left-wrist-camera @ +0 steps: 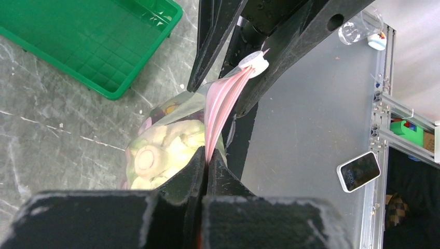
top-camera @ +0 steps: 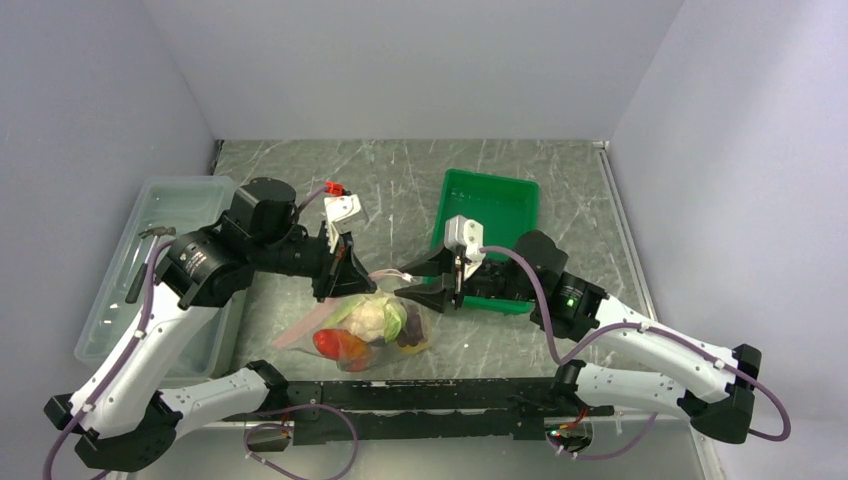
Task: Place the food in the zip-top bag and seal the zipper
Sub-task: Zip the zipper food storage bag.
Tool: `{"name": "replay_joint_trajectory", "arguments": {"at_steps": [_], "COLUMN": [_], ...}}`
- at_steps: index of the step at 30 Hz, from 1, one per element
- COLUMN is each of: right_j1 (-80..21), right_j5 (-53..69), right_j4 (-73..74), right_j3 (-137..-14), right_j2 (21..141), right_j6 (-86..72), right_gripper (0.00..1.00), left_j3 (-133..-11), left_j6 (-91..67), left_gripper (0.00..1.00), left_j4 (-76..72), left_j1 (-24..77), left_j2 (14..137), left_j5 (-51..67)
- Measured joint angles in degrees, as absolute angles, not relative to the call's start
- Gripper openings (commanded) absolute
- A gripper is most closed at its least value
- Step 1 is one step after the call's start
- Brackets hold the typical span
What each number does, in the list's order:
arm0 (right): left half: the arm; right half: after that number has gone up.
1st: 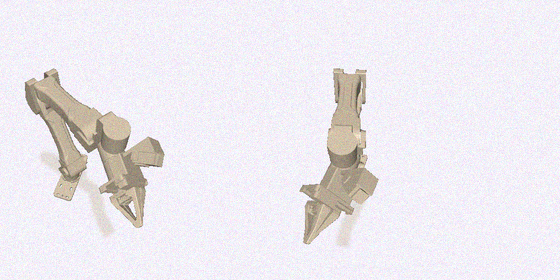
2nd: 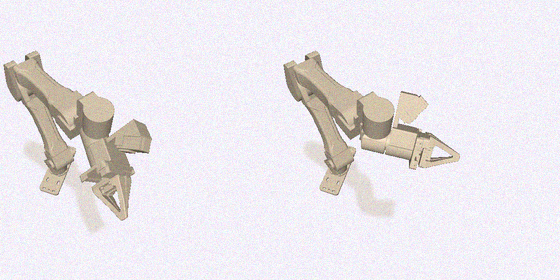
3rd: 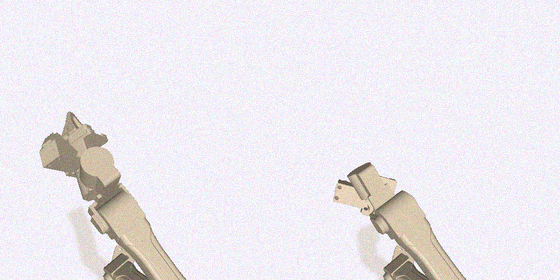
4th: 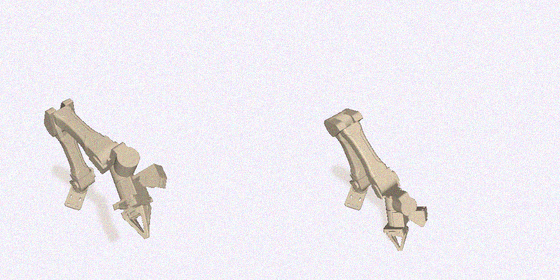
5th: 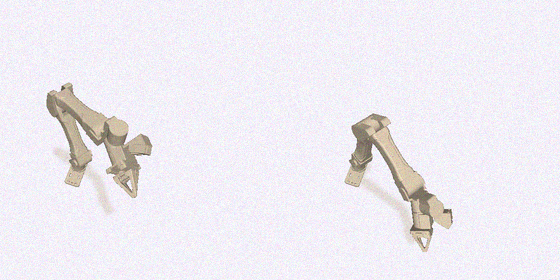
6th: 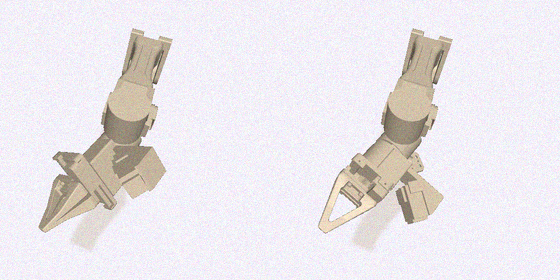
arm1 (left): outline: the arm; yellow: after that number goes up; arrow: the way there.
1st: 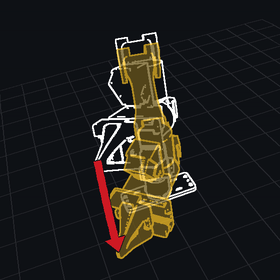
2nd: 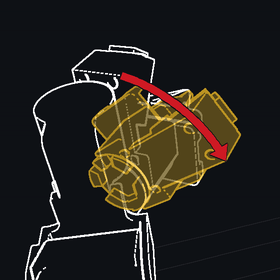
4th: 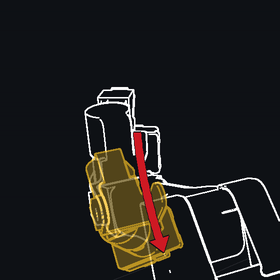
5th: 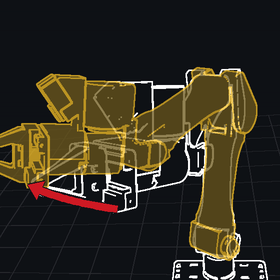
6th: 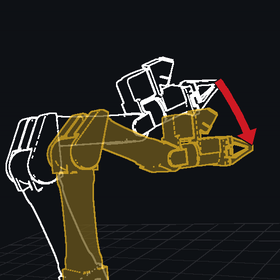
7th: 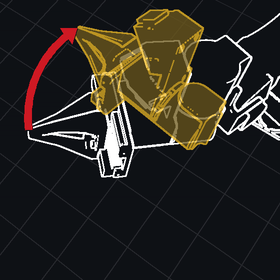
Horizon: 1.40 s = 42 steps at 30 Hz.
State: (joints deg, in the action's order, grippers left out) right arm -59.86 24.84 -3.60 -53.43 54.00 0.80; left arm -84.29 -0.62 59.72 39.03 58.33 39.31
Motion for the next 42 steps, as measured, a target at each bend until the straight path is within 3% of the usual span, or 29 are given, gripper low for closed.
{"name": "replay_joint_trajectory", "arguments": {"at_steps": [4,10,14,25,42], "right_j1": [-59.9,-59.9,-59.9,-59.9,-59.8], "right_j5": [24.9,25.7,26.2,27.3,29.5], "right_j4": [-4.1,-4.9,-4.9,-3.5,21.1], "right_j3": [-52.8,-52.2,-52.2,-52.8,-69.7], "right_j2": [54.0,53.8,53.6,53.5,60.1], "right_j6": [0.6,-0.7,-0.7,0.4,6.5], "right_gripper": [0.38,0.19,0.00,0.00,0.00], "left_j3": [-84.7,-84.7,-84.7,-84.7,-84.6], "left_j6": [-0.6,-0.6,-0.6,-0.6,-0.6], "left_gripper": [0.00,0.00,0.00,0.00,0.02], "left_j4": [59.6,59.6,59.5,59.5,59.8], "left_j1": [39.0,39.0,39.0,39.0,39.2], "left_j2": [58.1,58.0,58.0,57.6,57.2], "left_j5": [39.3,39.4,39.4,39.2,37.7]}}
